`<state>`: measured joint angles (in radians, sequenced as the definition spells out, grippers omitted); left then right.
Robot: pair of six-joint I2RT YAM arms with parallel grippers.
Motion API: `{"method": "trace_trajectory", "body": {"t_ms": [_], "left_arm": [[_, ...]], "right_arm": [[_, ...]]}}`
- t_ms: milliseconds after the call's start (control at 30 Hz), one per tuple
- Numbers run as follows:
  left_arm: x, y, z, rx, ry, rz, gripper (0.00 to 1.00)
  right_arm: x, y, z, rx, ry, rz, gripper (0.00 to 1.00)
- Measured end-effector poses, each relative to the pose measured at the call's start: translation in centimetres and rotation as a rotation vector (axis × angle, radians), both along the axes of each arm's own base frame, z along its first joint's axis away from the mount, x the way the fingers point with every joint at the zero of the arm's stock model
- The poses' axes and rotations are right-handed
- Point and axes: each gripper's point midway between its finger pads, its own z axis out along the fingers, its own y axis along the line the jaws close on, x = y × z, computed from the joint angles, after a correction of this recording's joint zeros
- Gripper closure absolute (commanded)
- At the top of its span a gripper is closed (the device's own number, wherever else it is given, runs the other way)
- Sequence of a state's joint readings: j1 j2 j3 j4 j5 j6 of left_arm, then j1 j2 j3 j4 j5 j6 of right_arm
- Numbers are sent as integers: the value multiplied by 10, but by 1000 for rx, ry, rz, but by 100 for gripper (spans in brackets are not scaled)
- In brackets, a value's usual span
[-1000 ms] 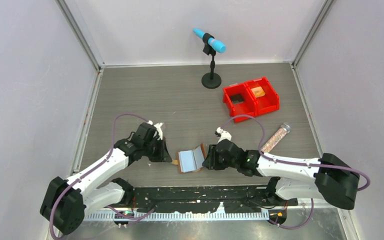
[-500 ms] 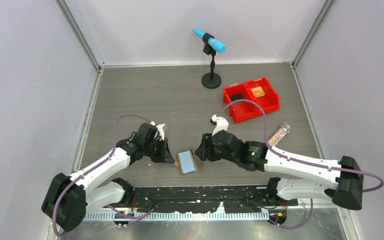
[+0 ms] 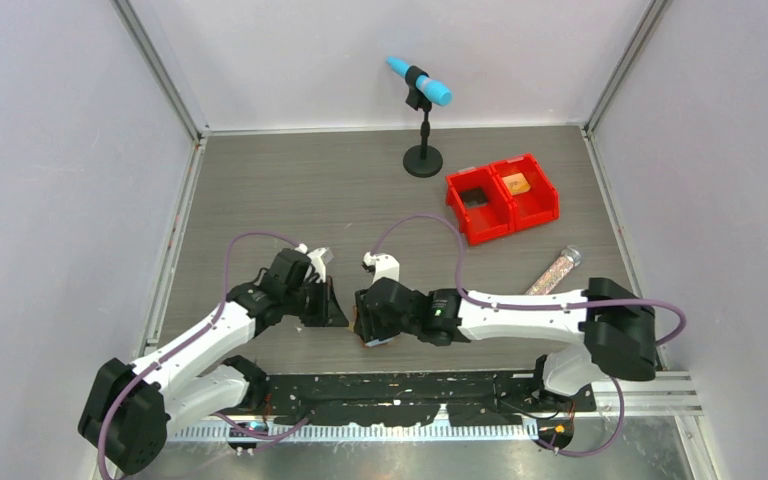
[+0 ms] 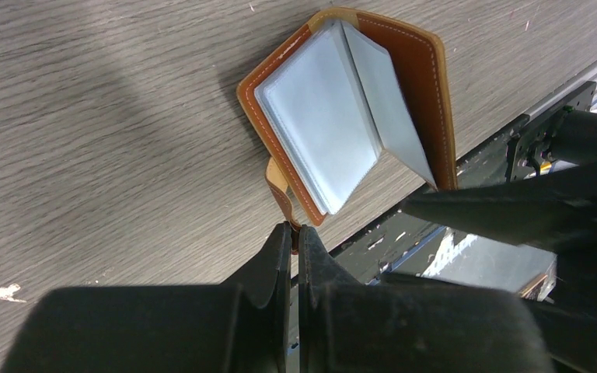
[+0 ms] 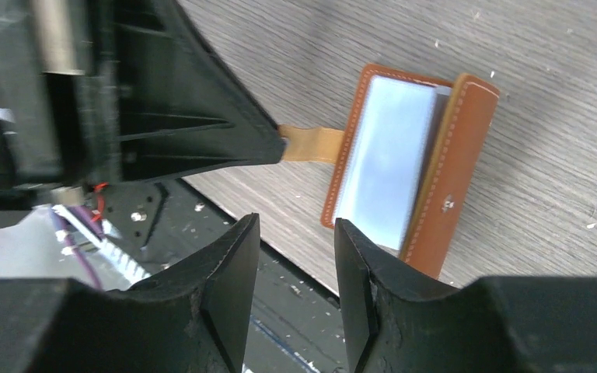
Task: Take the credit cards out of the card holder
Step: Open the card holder at the center of the board.
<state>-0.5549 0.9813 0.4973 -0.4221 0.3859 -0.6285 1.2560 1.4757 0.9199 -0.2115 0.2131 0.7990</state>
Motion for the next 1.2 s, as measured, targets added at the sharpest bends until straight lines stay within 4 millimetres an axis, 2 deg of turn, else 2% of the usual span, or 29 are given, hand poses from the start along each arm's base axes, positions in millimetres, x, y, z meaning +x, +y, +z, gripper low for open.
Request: {"method": "trace_trajectory", "body": {"t_ms": [133,333,700,1200], "left_arm": [[-1,1,0,0,-2,0,100],[-1,3,1,8,-12,5,100],[-2,10,-1,37,-17,17,100],[-2,12,-3,50,-14,24,100]], "right_arm": [[4,-4,-23,-65,5,-27,45],[13,-13,-38,-129,-15,-65,31],[21,-24,-61,-211,-20,-90,31],[25,-28,-66,-232,-37,-105,24]]}}
